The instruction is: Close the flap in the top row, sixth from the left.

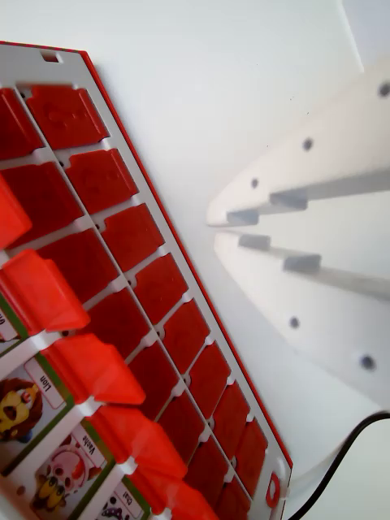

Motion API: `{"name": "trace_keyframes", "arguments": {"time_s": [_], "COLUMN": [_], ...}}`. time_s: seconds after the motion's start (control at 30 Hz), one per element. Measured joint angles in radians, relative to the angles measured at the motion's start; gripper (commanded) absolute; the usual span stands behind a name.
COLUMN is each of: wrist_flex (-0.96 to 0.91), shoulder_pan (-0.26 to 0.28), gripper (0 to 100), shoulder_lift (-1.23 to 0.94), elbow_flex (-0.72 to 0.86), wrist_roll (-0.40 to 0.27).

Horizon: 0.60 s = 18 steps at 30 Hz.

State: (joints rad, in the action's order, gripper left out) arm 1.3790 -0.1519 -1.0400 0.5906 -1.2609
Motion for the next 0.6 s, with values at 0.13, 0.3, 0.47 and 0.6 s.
{"name": "trace_keyframes", "arguments": {"time_s": [0.13, 0.3, 0.47, 0.6], "wrist_flex": [-0.040, -0.081, -0.124, -0.153], "shoulder_pan": [0.000, 0.000, 0.000, 0.000], "gripper": [0, 0, 0, 0], "shoulder_lift": [0.091, 0.184, 0.253, 0.281], "elbow_flex": [-0.040, -0.100, -0.130, -0.133], "wrist_roll": [0.002, 0.020, 0.023, 0.025]}}
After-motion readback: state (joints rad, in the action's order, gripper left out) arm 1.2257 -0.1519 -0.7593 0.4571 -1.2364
